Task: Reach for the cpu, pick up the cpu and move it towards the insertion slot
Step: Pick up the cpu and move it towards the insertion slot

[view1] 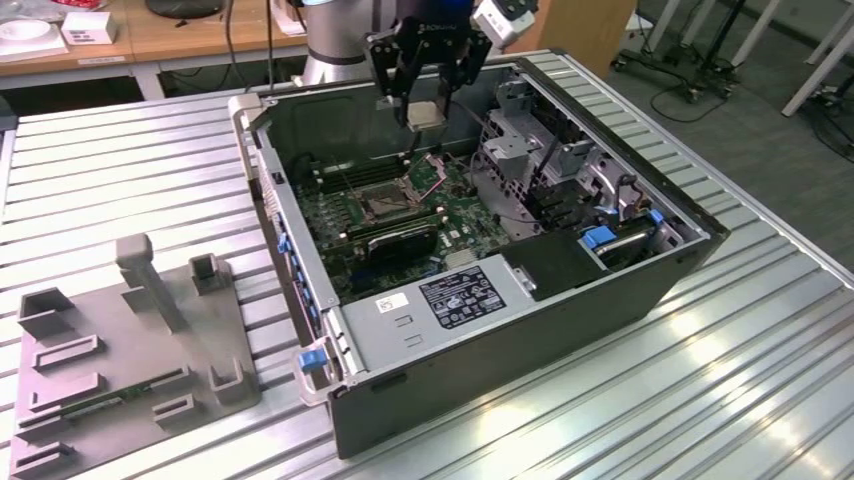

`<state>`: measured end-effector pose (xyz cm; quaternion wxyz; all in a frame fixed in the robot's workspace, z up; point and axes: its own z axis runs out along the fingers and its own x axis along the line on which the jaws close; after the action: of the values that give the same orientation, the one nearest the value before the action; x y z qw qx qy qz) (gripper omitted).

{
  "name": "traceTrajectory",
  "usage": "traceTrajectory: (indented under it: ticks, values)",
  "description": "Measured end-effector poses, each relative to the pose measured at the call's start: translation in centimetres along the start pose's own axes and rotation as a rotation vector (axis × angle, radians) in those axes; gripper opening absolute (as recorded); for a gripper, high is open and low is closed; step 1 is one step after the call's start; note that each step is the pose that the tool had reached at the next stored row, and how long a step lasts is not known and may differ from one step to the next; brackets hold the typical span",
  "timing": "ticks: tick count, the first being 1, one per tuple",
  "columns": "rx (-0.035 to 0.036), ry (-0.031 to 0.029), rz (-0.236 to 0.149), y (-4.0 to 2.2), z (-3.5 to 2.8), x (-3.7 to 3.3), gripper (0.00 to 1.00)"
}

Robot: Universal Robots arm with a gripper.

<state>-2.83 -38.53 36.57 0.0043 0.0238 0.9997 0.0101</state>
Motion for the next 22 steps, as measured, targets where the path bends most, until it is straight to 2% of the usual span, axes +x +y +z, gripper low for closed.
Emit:
traceTrajectory:
  ticks: [6, 13, 16, 22]
  values:
    - [0.0000, -0.0002, 0.010, 0.81, 0.17, -0.51, 0.55]
    - [0.0001, -0.0002, 0.011, 2.60, 0.43, -0.95, 0.55]
    - [0.0002, -0.0002, 0.011, 2.95, 0.51, -1.27, 0.55]
    - [0.0001, -0.0002, 0.011, 3.39, 0.64, -2.56, 0.55]
